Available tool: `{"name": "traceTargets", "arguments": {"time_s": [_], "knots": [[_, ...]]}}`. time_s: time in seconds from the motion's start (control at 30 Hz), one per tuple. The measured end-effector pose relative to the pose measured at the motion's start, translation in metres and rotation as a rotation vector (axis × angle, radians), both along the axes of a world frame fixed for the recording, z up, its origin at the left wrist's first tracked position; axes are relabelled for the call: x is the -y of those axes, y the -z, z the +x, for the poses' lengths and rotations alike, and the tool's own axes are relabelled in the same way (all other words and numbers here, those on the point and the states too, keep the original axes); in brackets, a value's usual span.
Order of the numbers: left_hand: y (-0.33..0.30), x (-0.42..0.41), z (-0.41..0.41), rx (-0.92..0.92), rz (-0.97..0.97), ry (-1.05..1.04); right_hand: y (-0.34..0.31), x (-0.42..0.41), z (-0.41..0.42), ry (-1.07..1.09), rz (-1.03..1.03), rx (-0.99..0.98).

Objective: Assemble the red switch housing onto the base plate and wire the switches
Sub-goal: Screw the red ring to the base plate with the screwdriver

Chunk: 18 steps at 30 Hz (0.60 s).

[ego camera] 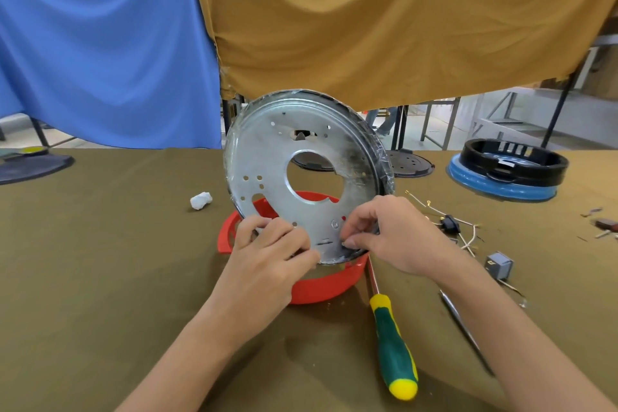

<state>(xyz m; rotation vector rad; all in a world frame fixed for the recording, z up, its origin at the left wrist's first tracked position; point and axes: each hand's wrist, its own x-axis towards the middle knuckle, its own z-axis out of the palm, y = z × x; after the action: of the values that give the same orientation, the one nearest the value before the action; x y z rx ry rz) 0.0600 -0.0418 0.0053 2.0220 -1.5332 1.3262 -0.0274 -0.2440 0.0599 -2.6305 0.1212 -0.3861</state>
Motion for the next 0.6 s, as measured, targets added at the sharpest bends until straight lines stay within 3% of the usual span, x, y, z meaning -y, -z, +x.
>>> {"name": "traceTargets", "arguments": {"time_s": [0.6], "knots": [[0.0019,0.0048,-0.0024,0.041,-0.025,0.022,0.0062,-0.0002,0.0034,0.073,-0.004,0.070]]}}
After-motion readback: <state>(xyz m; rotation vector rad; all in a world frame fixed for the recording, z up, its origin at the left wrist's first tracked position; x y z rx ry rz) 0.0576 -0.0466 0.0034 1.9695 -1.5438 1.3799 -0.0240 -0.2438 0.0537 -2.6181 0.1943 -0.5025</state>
